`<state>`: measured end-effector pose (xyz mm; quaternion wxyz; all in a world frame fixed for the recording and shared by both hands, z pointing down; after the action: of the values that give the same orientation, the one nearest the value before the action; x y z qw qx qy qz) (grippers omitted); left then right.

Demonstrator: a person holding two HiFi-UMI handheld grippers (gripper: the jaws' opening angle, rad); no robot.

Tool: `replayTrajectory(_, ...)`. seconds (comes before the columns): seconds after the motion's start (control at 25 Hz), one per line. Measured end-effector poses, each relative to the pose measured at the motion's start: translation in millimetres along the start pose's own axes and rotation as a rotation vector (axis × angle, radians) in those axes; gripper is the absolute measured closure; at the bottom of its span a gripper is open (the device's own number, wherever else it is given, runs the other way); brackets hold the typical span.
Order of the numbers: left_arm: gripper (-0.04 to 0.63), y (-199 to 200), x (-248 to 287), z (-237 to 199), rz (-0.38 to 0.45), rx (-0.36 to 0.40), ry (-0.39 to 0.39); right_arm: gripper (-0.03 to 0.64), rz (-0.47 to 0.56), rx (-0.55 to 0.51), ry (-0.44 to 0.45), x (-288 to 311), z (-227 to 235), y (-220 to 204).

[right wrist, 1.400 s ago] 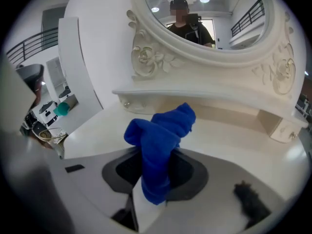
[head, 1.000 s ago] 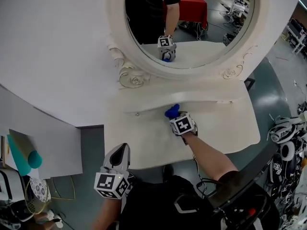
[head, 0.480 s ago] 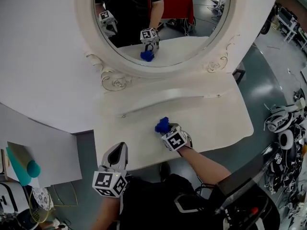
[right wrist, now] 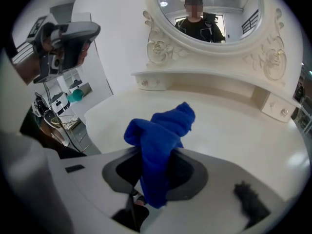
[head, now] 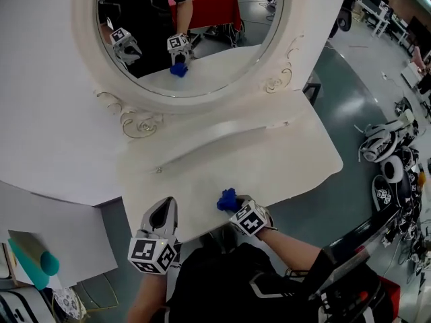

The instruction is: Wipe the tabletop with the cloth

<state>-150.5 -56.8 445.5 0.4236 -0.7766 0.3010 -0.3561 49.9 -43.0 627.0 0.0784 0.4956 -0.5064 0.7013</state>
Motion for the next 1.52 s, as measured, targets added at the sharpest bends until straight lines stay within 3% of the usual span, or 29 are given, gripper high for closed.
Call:
replayTrajectory(0.2,0.588,6.1,7.7,-0.9,0.025,0.007,-0.036,0.488,-0.026,0.048,-0.009,-10.3,-18.6,-17.5)
replayTrajectory(0.32,0.588,7.1,6.7,-4.4,0.024,0.0,-0.049,0.488,-0.04,0.129,0.01,-12.0,-16.4,-12.4)
replayTrajectory(0.44,0.588,10.3,2.6,-7.5,0.037,-0.011,-0.049,0.488,0.005,0.18,-0.041,-8.0,13.0,6.1)
replayTrajectory(0.64,0.588,11.1,-2.9,-13.2,0.039,-0.015,-0.038,0.488,0.063,0.162,-0.149,17.9,84.7,54.0)
replayTrajectory(0.92,0.588,5.6,-16.0,-28.9,0.01,-0.014,0.0,0.488,0.021,0.212,-0.236,57.7,150.9,81.5)
replayTrajectory(1.24,0.588,7.5,-16.9,-40.0,0.008,-0.023,-0.001,0.488,0.004,0.171,-0.195,55.9,122.1,60.4)
replayTrajectory(1.52,0.588,9.6,1.7,-28.5,0.008,-0.02,-0.081,0.488,-0.023,0.196,-0.187,25.4,67.7,22.9)
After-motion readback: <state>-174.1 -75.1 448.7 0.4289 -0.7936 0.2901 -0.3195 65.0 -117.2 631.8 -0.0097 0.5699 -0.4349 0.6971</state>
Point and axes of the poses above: the fingertips, and each gripper's own axes: x forward along the fingers, z to its right, y out of its top, the point moved 6 cm from there along -x, backward along the fingers, and after that the axes turned 12 degrees about -x, right-handed, at the moved point
